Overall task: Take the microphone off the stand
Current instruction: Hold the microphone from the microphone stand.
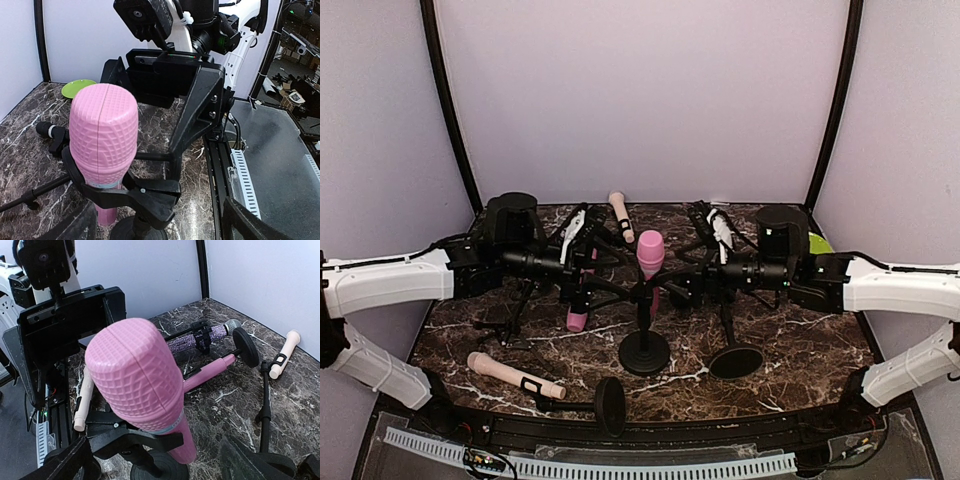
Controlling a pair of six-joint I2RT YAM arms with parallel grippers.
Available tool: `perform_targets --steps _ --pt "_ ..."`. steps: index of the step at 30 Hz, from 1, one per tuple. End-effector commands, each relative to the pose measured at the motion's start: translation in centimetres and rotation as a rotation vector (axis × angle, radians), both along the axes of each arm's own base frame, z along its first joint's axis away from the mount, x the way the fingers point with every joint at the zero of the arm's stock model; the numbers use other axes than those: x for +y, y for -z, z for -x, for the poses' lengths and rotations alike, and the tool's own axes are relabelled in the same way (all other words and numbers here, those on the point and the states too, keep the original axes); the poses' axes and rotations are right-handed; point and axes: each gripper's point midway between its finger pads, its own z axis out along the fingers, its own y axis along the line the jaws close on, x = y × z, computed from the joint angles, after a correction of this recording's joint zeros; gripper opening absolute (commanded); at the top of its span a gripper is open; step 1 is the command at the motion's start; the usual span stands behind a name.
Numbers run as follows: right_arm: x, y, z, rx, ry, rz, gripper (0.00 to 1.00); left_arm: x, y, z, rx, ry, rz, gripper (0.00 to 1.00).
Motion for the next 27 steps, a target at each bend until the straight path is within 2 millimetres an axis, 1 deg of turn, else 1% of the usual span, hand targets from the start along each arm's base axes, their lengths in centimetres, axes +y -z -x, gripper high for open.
perform_targets --steps 1,7,10,12,14,17,20,22,27 --pt "0.2 -3.1 0.0 -0.025 0.011 -0.104 0.91 0.2 -0.7 0.5 -0.018 0.022 0.029 0.89" --pt "0.9 -5.2 -0.3 -0.027 0.007 -0.151 0.96 -0.1 -0.3 0.8 0.013 0.051 0.035 0.89" --pt "1.6 -5.5 -0.7 -0.029 -0.003 -0.15 0.97 -0.5 -0.2 1.1 0.039 0.084 0.042 0.88" --pt "2.2 -5.5 -1.1 -0.03 -0.009 -0.146 0.97 -0.8 0.4 0.9 0.054 0.088 0.032 0.87" --pt "2.9 -5.7 -1.4 -0.029 -0.019 -0.145 0.97 -1.0 0.5 0.9 0.061 0.099 0.026 0.87" --pt "4.1 -5.8 -1.7 -0.019 -0.049 -0.134 0.96 -1.5 0.5 0.9 0.079 0.12 0.019 0.87" --pt "4.7 -5.9 -1.2 -0.008 -0.098 -0.137 0.92 -1.9 0.4 0.7 0.084 0.134 0.026 0.86" --pt "4.8 -5.9 -0.6 0.0 -0.13 -0.14 0.91 -2.2 0.6 0.5 0.088 0.14 0.024 0.86" --pt "4.0 -5.7 1.0 0.025 -0.176 -0.136 0.88 -3.1 0.8 0.6 0.119 0.182 0.029 0.86"
